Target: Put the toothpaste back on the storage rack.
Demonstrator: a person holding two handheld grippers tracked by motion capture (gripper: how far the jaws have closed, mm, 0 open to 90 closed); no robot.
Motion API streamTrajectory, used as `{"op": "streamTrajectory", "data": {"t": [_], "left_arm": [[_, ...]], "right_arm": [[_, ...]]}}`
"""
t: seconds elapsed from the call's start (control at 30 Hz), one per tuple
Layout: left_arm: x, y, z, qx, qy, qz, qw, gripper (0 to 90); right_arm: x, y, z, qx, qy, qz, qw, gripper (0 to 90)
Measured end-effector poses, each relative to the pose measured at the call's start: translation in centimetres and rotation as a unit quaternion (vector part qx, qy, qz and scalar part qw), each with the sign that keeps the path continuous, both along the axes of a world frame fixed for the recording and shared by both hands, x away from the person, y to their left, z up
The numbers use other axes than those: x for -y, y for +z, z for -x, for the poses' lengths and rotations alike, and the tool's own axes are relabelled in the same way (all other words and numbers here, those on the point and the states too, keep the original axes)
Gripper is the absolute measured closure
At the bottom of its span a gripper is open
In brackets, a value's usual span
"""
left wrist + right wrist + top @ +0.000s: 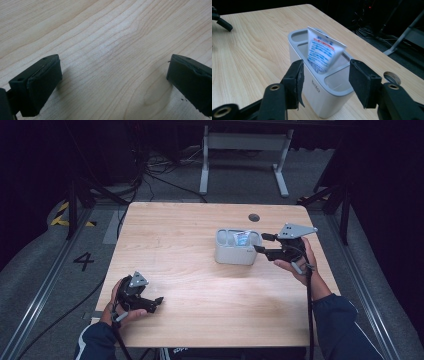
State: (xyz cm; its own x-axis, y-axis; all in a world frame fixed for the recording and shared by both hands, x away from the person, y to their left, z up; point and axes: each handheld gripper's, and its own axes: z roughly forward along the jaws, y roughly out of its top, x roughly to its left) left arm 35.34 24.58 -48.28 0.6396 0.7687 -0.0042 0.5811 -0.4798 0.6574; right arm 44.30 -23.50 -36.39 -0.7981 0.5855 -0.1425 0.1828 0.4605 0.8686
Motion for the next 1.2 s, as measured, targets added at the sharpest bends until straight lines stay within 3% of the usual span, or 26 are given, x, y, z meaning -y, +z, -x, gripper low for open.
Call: {"op": "streamTrajectory", "data": {"t": [0.5, 1.0, 1.2], "left_arm": [[0.0, 0.0, 0.0, 0.0, 0.0, 0.0, 1.0, 0.3], [-0.1, 0.0, -0.1, 0.003, -0.005, -0.003, 1.0, 0.2], [0.0, 0.0, -0.1, 0.002, -0.003, -0.002, 1.0, 0.2]], "right_arm": [[2.0, -0.1, 2.7, 0.007, -0.007, 0.042, 0.9991, 38.9], [4.4, -2.8, 4.4, -0.005, -0.017, 0.095, 0.9953, 34.6], [5.6, -3.6, 5.3, -0.01, -0.022, 0.103, 0.9944, 34.4]]}}
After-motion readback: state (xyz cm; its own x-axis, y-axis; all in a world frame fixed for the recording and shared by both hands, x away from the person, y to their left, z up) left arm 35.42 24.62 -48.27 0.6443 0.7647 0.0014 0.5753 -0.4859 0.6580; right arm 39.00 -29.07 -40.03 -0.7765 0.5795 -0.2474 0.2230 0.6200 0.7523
